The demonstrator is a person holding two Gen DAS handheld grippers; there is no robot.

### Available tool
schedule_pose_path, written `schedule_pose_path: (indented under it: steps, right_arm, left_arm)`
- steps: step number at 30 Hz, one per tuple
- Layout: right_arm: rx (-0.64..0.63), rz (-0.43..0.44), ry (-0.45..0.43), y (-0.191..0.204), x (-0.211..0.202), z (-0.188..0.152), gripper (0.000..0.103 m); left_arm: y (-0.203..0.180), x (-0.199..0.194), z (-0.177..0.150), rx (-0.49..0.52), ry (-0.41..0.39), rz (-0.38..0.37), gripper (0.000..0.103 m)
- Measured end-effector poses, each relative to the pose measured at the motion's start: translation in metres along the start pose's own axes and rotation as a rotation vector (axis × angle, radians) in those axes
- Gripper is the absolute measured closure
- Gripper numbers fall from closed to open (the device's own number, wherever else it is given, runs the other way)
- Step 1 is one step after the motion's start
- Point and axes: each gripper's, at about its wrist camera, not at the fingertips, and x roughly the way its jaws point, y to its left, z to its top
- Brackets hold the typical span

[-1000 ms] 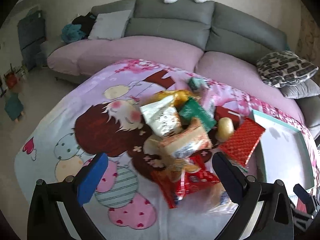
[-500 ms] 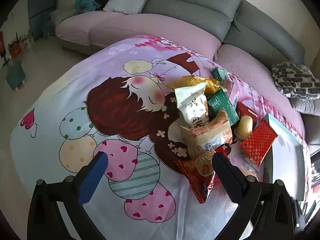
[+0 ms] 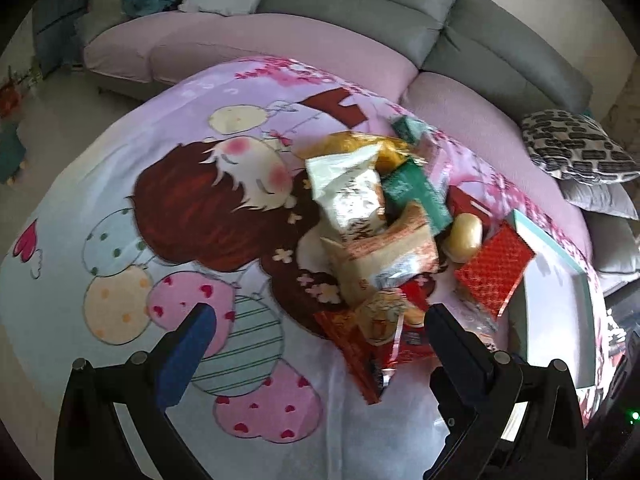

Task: Organize snacks
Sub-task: 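Grasp the red chip bag with the left gripper while the right gripper grasps the wrapped bun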

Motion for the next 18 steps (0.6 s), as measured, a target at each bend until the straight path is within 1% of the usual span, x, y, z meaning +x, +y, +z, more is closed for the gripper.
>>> schedule_pose_path:
  steps: [3, 6, 11, 12, 14, 15, 17, 18]
  right_arm:
    - [0.033, -0.011, -0.006, -0.009, -0.003, 0.0, 0.003]
    - [0.019, -0.02, -0.002, -0.009, -0.004, -0.001, 0.004]
    - [0.021, -0.022, -0.001, -0.01, -0.005, -0.001, 0.007]
    - [0.02, -0.024, -0.001, -0.01, -0.004, -0.001, 0.007]
    - [0.017, -0.028, 0.002, -0.009, -0.004, -0.002, 0.007]
    - [0.014, -0.029, 0.003, -0.009, -0.004, -0.002, 0.008]
    - [0.013, -0.029, 0.004, -0.009, -0.003, -0.002, 0.008]
    - [0.011, -0.03, 0.005, -0.008, -0.003, -0.002, 0.008]
  left_arm:
    - [-0.007, 0.005, 0.001, 0.005, 0.021, -0.016, 0.0]
    - [-0.013, 0.014, 0.0, 0.003, 0.058, -0.043, 0.0]
    - [-0.011, 0.029, -0.002, -0.039, 0.108, -0.055, 0.0]
    - [-0.01, 0.031, -0.002, -0.052, 0.117, -0.07, 0.0]
    - [-0.01, 0.035, -0.002, -0.074, 0.133, -0.101, 0.003]
    - [-0.01, 0.037, -0.003, -0.077, 0.134, -0.11, 0.006]
    - [-0.01, 0.039, -0.004, -0.088, 0.139, -0.133, 0.014]
    - [-0.01, 0.04, -0.003, -0.097, 0.143, -0.154, 0.02]
